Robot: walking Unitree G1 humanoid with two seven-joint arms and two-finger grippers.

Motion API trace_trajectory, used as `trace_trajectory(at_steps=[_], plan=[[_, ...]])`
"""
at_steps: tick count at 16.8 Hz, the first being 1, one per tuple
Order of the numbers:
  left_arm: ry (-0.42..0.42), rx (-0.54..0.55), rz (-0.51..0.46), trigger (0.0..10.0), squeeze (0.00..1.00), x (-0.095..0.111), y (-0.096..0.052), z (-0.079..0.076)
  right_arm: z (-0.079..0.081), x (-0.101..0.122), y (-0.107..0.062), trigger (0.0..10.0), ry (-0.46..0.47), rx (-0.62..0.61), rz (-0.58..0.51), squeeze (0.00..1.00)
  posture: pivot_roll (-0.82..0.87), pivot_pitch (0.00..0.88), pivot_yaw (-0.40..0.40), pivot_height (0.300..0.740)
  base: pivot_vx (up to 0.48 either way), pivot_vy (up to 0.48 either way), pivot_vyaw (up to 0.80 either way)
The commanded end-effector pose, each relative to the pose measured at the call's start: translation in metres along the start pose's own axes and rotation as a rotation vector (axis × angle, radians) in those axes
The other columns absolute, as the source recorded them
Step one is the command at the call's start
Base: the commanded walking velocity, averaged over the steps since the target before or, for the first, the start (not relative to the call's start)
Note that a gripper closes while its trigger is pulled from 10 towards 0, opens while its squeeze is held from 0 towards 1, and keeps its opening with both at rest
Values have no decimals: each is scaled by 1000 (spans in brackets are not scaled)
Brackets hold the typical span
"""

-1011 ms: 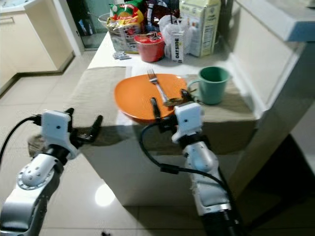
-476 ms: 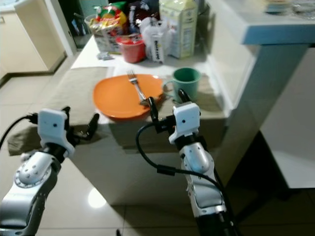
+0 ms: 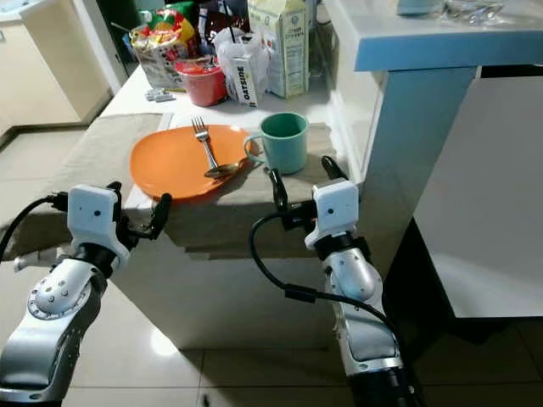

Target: Setting the table

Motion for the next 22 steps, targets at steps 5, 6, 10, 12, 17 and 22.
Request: trace_trajectory(at_steps=[5, 6, 10, 12, 17, 22], plan=[[19, -55, 36, 10000, 0, -4, 12, 13, 14, -7, -4, 10000, 44, 31, 19, 0, -65, 0, 119, 740, 0, 0, 0], [31, -81, 47, 10000, 0, -4, 20, 17, 19, -9, -7, 10000, 67, 48, 28, 0, -63, 0, 130, 740, 0, 0, 0], [43, -121, 26, 10000, 0, 12, 53, 39, 26, -12, -20, 10000, 104, 61, 39, 0, -83, 6, 162, 740, 0, 0, 0], [43, -99, 5, 10000, 0, 24, 72, 56, 20, -15, -28, 10000, 112, 20, 55, 0, -108, 10, 172, 740, 0, 0, 0], [-3, -68, -69, 10000, 0, 37, 75, 50, 4, -8, -33, 10000, 25, -38, 32, 0, -171, 11, 158, 740, 0, 0, 0], [-165, 117, -13, 10000, 0, -3, 7, 57, -37, 14, -35, 10000, -63, -198, -30, 0, -166, 0, 133, 740, 0, 0, 0]])
Point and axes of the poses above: a point about 5 cm out from each wrist's last joint towards the gripper, its own y axis pointing out of the wrist towards the gripper, its own x axis along the axis of the wrist's last joint, z = x × y, the point moved 5 cm from there along y, pointing out of the wrist towards the gripper, and after that the axes turned 14 degrees about y, right-handed, at the moved point
